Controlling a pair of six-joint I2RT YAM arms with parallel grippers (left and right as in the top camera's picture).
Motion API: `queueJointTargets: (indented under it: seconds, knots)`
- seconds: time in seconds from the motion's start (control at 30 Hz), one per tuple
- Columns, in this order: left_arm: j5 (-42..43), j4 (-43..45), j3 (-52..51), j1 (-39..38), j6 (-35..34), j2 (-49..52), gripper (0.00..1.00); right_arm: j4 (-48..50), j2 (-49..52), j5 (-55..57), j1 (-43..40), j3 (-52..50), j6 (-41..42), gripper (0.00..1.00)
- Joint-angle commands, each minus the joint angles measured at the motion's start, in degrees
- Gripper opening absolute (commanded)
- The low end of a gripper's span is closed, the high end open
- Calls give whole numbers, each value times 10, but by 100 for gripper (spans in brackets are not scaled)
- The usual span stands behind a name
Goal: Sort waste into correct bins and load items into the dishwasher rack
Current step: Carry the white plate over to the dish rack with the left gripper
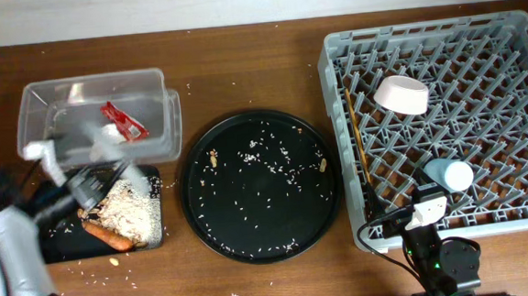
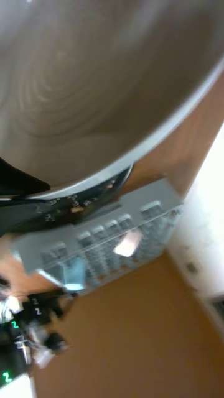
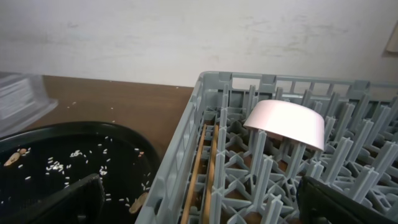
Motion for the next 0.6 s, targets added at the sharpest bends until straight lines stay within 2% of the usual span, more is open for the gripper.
queueJointTargets:
  seconds: [0.0,0.17,0.3,0.43,0.57]
  knots:
    - [-58,179,13,-165,-318,-12,0,0,-5,-3,-4,-5,-2,98]
    - [-173,428,28,-355,-532,-12,0,0,-5,-3,-4,-5,-2,98]
    - [-270,567,28,-470,-660,-11,0,0,-5,-3,-4,-5,-2,98]
    - [-294,721,28,-541,-720,12,0,0,-5,-3,-4,-5,-2,98]
    - [-294,882,35,-592,-800,81,0,0,-5,-3,-4,-5,-2,98]
